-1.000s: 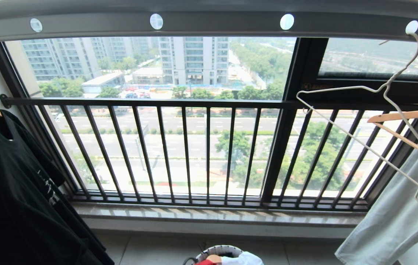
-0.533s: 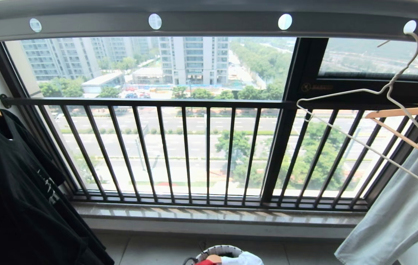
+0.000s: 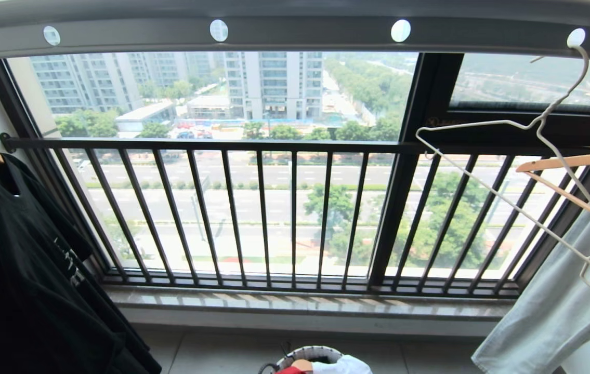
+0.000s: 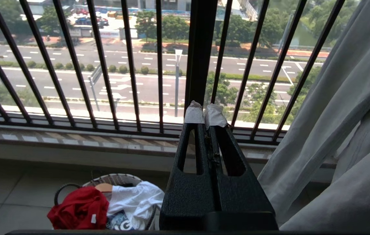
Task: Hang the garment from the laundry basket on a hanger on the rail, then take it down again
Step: Pick up the clothes rack on the clothesline
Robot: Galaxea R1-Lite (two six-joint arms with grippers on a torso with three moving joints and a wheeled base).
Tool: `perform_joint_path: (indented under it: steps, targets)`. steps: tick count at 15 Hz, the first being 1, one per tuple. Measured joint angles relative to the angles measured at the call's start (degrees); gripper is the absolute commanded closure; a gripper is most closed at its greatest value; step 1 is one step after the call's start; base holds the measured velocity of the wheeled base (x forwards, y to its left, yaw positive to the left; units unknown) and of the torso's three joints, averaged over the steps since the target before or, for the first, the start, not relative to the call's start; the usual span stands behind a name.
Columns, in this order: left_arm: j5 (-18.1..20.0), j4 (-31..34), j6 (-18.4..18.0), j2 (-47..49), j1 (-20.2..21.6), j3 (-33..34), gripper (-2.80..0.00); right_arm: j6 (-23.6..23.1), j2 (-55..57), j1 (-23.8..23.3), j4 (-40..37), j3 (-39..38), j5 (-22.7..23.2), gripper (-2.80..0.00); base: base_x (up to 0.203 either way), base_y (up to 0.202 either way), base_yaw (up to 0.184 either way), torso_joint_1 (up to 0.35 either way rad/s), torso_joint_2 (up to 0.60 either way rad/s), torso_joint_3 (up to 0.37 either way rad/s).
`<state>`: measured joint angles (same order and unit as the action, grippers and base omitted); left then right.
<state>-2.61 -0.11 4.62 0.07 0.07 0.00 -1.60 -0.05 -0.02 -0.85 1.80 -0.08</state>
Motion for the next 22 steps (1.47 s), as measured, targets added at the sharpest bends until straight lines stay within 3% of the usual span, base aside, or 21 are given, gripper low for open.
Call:
perform_joint_path:
  steps: [7,12,19,22]
  targets:
    - [0.0,0.0,0.0,0.0,0.0,0.0,0.00,-1.2,7.1,0.0,-13.9,21.8,2.4,0.00,0.000,0.000,0.000,0.000,0.00,0.000]
    - [0.0,0.0,0.0,0.0,0.0,0.0,0.00,-2.7,19.6,0.0,-18.3,35.8,3.3,0.00,0.000,0.000,0.000,0.000,0.00,0.000]
    - [0.0,0.0,0.0,0.0,0.0,0.0,0.00,-4.8,40.4,0.0,-36.0,61.4,6.8,0.00,0.000,0.000,0.000,0.000,0.00,0.000]
    - [0.0,0.0,0.0,0.0,0.0,0.0,0.00,-8.5,47.9,0.1,-42.6,68.2,7.7,0.00,0.000,0.000,0.000,0.000,0.00,0.000]
